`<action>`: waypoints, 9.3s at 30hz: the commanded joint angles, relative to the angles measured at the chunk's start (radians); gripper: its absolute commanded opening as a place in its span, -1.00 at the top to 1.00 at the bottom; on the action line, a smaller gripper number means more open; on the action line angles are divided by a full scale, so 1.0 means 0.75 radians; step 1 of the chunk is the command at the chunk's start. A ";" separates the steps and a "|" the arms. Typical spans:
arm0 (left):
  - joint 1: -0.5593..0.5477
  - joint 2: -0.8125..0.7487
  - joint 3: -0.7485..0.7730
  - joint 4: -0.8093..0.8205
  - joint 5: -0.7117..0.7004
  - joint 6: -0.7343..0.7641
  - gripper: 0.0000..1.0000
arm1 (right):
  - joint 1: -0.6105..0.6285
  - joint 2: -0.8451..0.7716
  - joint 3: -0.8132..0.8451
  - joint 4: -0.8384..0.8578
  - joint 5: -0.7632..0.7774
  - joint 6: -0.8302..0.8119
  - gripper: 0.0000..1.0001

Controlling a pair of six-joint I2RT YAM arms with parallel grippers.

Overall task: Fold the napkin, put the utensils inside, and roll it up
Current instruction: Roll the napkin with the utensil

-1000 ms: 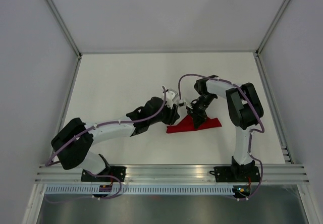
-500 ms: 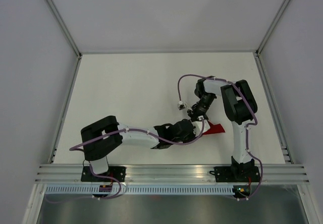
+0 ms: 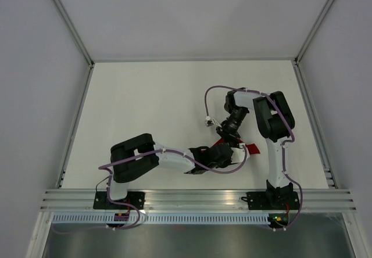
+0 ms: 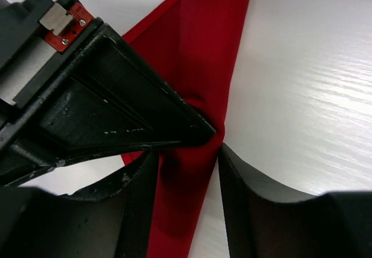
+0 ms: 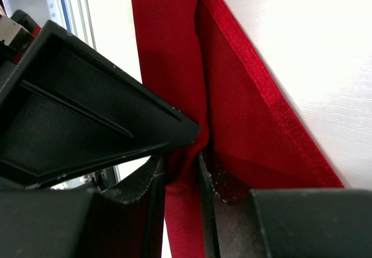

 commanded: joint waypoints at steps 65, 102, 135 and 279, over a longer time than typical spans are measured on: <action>0.600 0.579 0.722 -1.012 1.458 -0.263 0.95 | -0.023 -1.498 -1.239 1.589 0.420 0.333 -0.66; 0.741 0.315 0.710 -0.869 1.414 -0.536 0.20 | 0.204 -1.019 -0.967 1.168 0.367 0.262 0.57; 0.252 -0.409 -0.259 0.214 0.027 -0.218 0.01 | -0.070 -0.088 -0.096 0.254 0.092 -0.117 0.56; 0.933 0.080 0.700 -0.805 1.046 -0.637 0.07 | 0.135 -0.694 -0.712 1.066 0.352 0.620 0.45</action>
